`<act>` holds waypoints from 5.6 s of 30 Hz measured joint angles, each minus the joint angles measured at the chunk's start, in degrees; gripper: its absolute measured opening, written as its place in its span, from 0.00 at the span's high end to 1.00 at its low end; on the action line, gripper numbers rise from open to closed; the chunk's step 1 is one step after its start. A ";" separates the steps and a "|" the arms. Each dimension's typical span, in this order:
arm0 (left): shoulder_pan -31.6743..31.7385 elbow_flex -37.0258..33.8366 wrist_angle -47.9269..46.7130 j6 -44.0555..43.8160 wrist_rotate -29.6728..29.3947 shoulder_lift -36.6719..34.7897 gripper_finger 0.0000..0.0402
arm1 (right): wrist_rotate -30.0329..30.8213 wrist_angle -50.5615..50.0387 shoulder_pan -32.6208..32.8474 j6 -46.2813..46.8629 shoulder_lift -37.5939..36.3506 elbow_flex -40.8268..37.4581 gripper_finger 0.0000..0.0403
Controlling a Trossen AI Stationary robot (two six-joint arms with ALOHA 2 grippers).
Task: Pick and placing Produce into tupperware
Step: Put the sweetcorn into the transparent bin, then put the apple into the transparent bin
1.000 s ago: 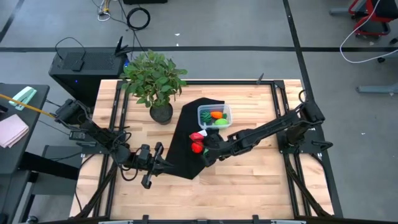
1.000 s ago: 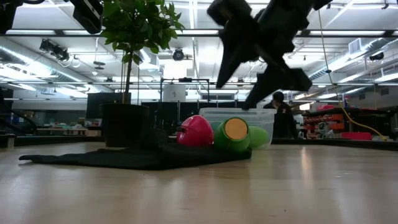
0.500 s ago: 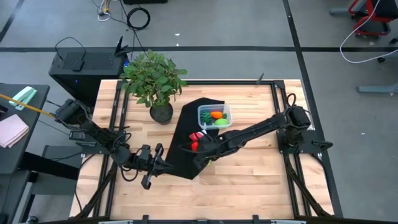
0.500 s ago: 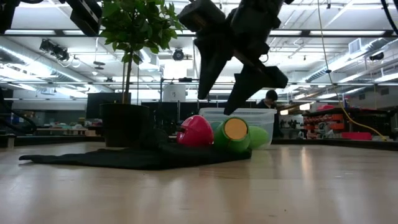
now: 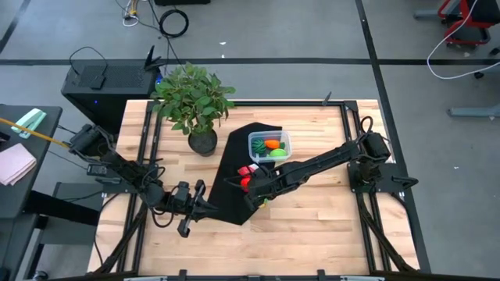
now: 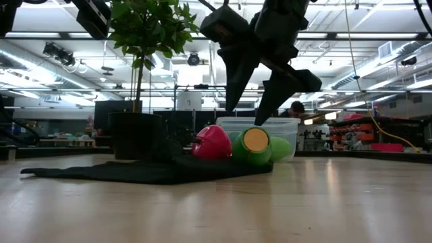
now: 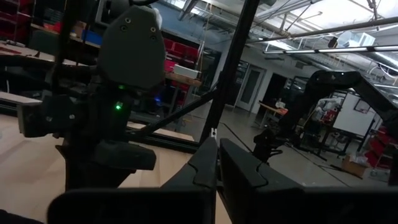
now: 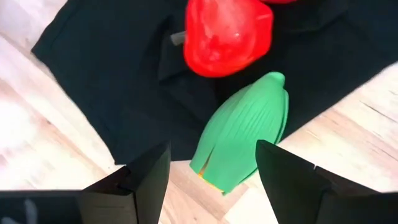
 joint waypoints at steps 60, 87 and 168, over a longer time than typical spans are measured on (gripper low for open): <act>-0.04 0.00 -0.48 -0.74 -0.01 0.04 0.94 | -3.97 1.62 -1.74 0.88 1.95 -2.45 0.53; -0.04 0.00 -0.50 -0.81 -0.02 0.04 0.93 | 9.47 -9.41 -11.88 -18.61 -20.65 -2.27 0.59; 0.29 15.89 -32.51 -1.27 6.03 0.00 0.97 | 11.84 -9.77 34.86 10.43 -14.45 -11.84 0.97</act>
